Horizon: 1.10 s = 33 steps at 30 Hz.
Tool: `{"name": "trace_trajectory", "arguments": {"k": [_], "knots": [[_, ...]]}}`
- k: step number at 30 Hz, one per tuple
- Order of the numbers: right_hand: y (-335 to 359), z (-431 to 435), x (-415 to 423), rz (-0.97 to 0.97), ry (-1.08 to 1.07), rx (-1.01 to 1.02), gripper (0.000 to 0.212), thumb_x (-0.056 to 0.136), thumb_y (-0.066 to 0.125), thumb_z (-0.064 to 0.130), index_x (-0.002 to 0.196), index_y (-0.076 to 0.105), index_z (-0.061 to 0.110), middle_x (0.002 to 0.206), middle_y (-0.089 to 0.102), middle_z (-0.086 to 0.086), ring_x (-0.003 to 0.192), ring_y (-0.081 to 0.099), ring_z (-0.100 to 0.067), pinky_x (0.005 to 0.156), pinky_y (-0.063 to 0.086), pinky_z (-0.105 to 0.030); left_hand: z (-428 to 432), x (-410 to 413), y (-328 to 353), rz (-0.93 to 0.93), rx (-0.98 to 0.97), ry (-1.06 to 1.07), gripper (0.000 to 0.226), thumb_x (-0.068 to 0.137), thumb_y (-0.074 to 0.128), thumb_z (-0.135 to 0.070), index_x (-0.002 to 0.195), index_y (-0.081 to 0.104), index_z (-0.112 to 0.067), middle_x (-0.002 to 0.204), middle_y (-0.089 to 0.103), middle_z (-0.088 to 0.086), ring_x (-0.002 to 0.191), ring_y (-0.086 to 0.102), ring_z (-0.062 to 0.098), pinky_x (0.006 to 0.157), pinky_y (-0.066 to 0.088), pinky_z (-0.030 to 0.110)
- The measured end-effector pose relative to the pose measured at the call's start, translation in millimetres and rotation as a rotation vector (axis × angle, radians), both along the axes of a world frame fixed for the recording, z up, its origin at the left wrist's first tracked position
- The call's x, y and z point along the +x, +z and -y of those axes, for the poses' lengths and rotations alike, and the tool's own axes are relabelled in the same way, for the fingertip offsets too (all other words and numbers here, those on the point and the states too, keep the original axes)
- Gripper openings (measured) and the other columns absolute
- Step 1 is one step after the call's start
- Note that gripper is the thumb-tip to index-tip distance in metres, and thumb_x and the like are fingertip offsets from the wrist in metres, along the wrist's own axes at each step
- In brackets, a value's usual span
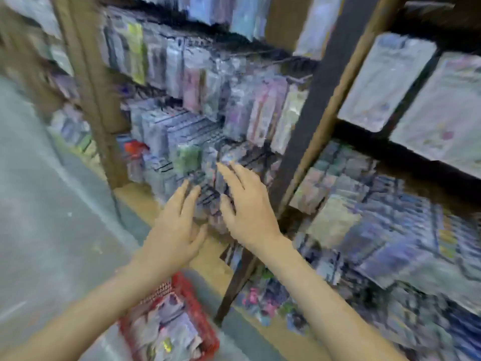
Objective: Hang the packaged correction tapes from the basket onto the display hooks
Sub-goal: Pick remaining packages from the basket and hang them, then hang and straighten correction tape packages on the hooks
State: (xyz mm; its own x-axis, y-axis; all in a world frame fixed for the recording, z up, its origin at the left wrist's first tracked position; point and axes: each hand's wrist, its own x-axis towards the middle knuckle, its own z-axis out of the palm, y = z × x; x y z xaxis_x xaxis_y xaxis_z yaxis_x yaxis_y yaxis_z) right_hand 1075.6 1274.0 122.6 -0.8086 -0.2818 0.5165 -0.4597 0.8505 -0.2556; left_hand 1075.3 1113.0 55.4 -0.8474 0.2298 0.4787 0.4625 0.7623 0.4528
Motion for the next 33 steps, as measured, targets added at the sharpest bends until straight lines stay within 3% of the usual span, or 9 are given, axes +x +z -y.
{"name": "trace_trajectory", "arguments": {"k": [5,9,12,17,21,26,29,31,33], "knots": [[-165.0,88.9,-44.0,0.345,0.071,0.028,0.055,0.081,0.037,0.018,0.133,0.052,0.005,0.135,0.052,-0.018,0.121,0.049,-0.035,0.102,0.042,-0.046,104.3,4.6,-146.4,0.395,-0.006,0.267,0.071,0.073,0.076,-0.006,0.135,0.044,0.008,0.136,0.043,0.035,0.117,0.052,0.051,0.092,0.046,0.057],[-311.8,117.0,-50.0,0.594,0.08,0.033,0.051,0.086,0.041,0.019,0.134,0.051,0.005,0.135,0.052,-0.018,0.124,0.048,-0.037,0.105,0.038,-0.048,133.5,27.5,-271.3,0.531,0.101,0.423,0.057,0.082,0.062,-0.006,0.135,0.041,0.0,0.135,0.044,0.031,0.12,0.047,0.039,0.097,0.044,0.044],[-420.1,114.6,-54.1,0.756,0.011,0.02,0.057,0.083,0.039,0.022,0.136,0.049,0.004,0.139,0.049,-0.016,0.128,0.044,-0.034,0.109,0.031,-0.04,123.9,38.7,-374.5,0.628,0.195,0.524,0.05,0.082,0.044,-0.025,0.128,0.037,-0.007,0.124,0.053,0.03,0.107,0.053,0.035,0.082,0.052,0.04],[-608.0,88.0,-40.2,0.955,-0.045,0.085,0.062,0.079,0.031,0.028,0.129,0.055,0.0,0.125,0.058,-0.022,0.112,0.055,-0.041,0.099,0.042,-0.048,81.1,54.6,-573.0,0.927,0.301,0.694,0.064,0.079,0.055,0.0,0.14,0.037,-0.001,0.138,0.044,0.028,0.121,0.048,0.041,0.1,0.04,0.04],[-742.5,64.5,-33.3,1.139,0.014,0.216,0.047,0.09,0.05,0.006,0.137,0.047,0.001,0.134,0.052,-0.019,0.121,0.047,-0.039,0.104,0.031,-0.038,32.9,54.9,-699.0,1.127,0.367,0.771,0.066,0.081,0.053,-0.002,0.143,0.033,0.002,0.145,0.035,0.023,0.135,0.034,0.037,0.114,0.024,0.037],[-870.9,63.9,-34.6,1.277,0.116,0.277,0.056,0.093,0.052,0.005,0.145,0.032,0.002,0.145,0.041,-0.016,0.132,0.035,-0.034,0.109,0.022,-0.03,14.1,45.0,-822.7,1.11,0.282,0.862,0.075,0.078,0.047,0.007,0.149,0.023,-0.003,0.153,0.02,0.023,0.14,0.025,0.036,0.116,0.023,0.04],[-922.8,82.4,-39.9,1.315,0.171,0.259,0.062,0.095,0.05,0.007,0.15,0.022,0.007,0.151,0.032,-0.011,0.138,0.026,-0.027,0.112,0.017,-0.028,25.9,37.4,-876.0,1.166,0.161,0.846,0.057,0.096,0.041,-0.006,0.15,0.025,-0.011,0.157,0.015,0.015,0.143,0.018,0.032,0.115,0.019,0.038],[-947.1,100.5,-41.8,1.314,0.162,0.207,0.065,0.094,0.052,0.009,0.151,0.021,0.008,0.15,0.034,-0.012,0.136,0.027,-0.027,0.113,0.022,-0.034,34.2,32.1,-905.2,1.181,0.121,0.9,0.05,0.099,0.043,-0.02,0.147,0.031,-0.012,0.151,0.028,0.016,0.135,0.031,0.034,0.11,0.027,0.039],[-968.6,116.6,-40.9,1.271,0.132,0.265,0.068,0.094,0.055,0.019,0.151,0.019,0.01,0.147,0.036,-0.012,0.134,0.03,-0.028,0.11,0.028,-0.037,38.3,23.1,-923.7,1.159,0.004,0.871,0.056,0.088,0.059,-0.017,0.14,0.04,-0.012,0.133,0.047,0.022,0.11,0.053,0.035,0.092,0.042,0.038]]}}
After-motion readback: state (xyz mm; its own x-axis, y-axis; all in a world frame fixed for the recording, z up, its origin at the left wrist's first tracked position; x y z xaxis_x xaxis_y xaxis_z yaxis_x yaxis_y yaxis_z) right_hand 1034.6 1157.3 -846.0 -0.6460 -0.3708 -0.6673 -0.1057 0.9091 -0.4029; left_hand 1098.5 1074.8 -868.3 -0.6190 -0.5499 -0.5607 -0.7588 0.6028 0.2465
